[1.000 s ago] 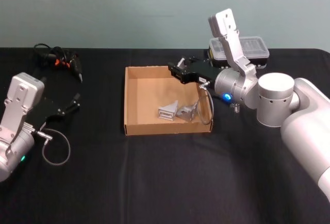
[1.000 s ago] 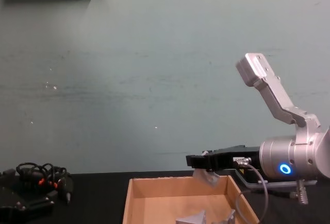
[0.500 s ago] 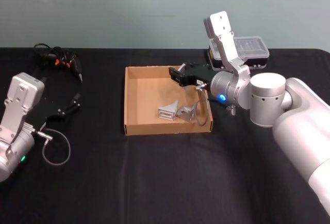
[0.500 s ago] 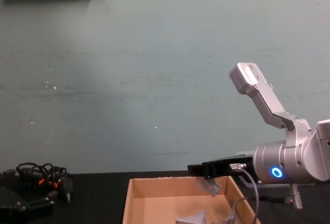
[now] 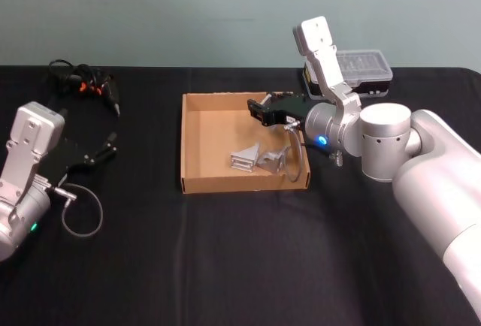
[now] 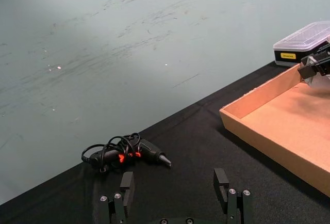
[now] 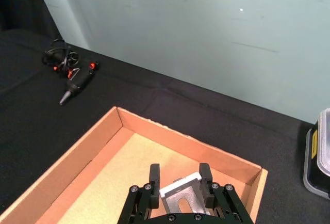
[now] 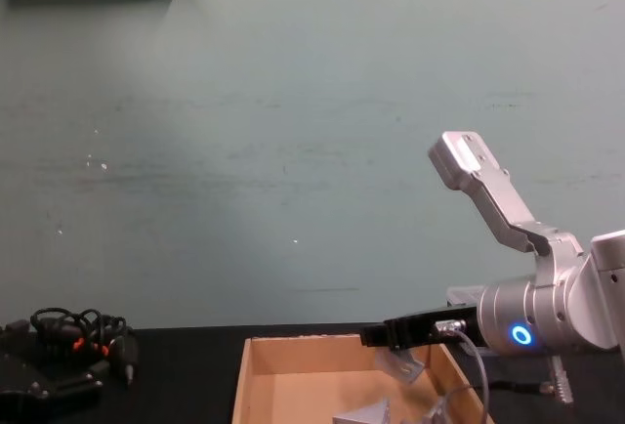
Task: Use one hand to pick up the angle iron from the table and place it into the box.
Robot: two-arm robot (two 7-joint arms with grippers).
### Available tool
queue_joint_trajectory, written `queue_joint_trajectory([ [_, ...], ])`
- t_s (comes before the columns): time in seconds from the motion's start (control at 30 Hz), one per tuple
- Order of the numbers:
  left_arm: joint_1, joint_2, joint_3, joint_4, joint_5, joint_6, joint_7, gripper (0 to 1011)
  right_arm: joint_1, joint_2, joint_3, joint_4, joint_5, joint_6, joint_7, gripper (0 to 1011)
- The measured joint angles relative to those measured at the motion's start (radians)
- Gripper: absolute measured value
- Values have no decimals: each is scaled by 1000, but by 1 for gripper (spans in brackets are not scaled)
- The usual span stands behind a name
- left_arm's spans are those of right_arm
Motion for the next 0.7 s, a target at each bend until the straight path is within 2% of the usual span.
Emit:
queue_joint_trajectory([
  [0.43,0,0,0,0,0,0,0,1011,9,-12,17,33,-27,2,27,463],
  [0.53,0,0,0,0,0,0,0,1011,10,-15,21,38,-34,0,33,508],
  [0.7,0,0,0,0,0,0,0,1011,13,-17,26,47,-44,-5,44,691],
])
